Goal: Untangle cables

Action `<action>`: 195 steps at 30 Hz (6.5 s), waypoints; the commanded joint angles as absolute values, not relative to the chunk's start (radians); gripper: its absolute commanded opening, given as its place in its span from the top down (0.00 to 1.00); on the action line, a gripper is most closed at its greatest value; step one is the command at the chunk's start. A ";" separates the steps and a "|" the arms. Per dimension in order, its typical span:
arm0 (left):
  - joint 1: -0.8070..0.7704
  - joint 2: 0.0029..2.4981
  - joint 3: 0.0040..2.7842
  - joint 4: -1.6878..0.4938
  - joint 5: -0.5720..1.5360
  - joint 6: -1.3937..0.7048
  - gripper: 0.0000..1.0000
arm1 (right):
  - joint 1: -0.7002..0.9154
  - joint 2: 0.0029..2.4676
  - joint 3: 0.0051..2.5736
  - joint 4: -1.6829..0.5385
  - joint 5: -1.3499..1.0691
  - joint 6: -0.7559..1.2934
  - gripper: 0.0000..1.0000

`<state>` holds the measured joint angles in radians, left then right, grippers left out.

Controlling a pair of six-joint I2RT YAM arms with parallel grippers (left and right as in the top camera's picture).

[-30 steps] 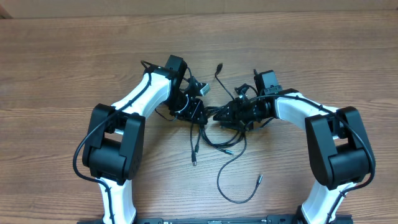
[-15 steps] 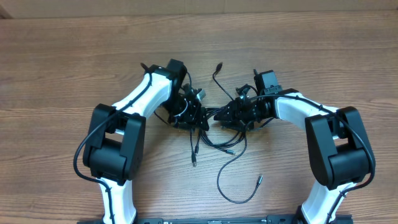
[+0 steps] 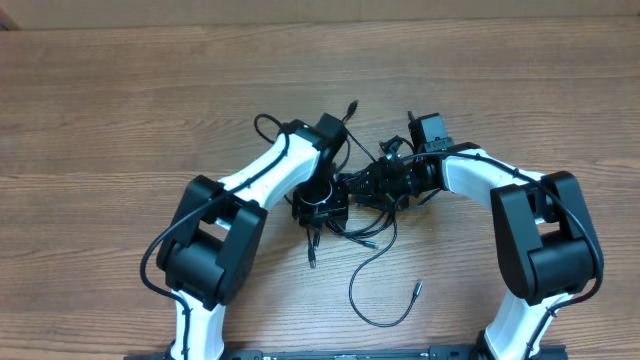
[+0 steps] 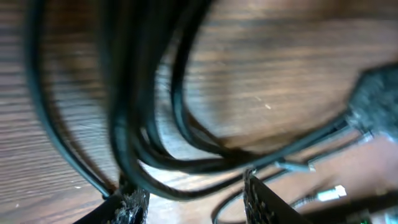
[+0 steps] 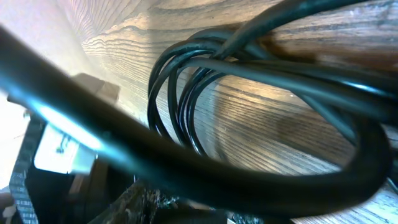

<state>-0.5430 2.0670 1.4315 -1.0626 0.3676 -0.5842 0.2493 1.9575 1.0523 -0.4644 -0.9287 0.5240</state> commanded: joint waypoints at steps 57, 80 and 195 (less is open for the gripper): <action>-0.452 2.043 1.780 -1.282 0.288 0.094 0.96 | 0.246 1.960 1.047 -0.468 -0.842 0.804 0.60; -0.416 2.044 1.783 -1.269 0.640 -0.016 0.96 | 0.270 1.960 1.047 -0.226 -1.022 0.797 0.60; -0.315 2.044 1.633 -1.202 0.467 0.076 0.96 | -0.342 1.859 1.048 -0.675 -0.603 0.593 0.03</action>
<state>-0.3164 2.0609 1.6348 -1.2163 0.4736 0.0631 -0.3393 1.8931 1.0447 -0.6125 -0.8810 0.6571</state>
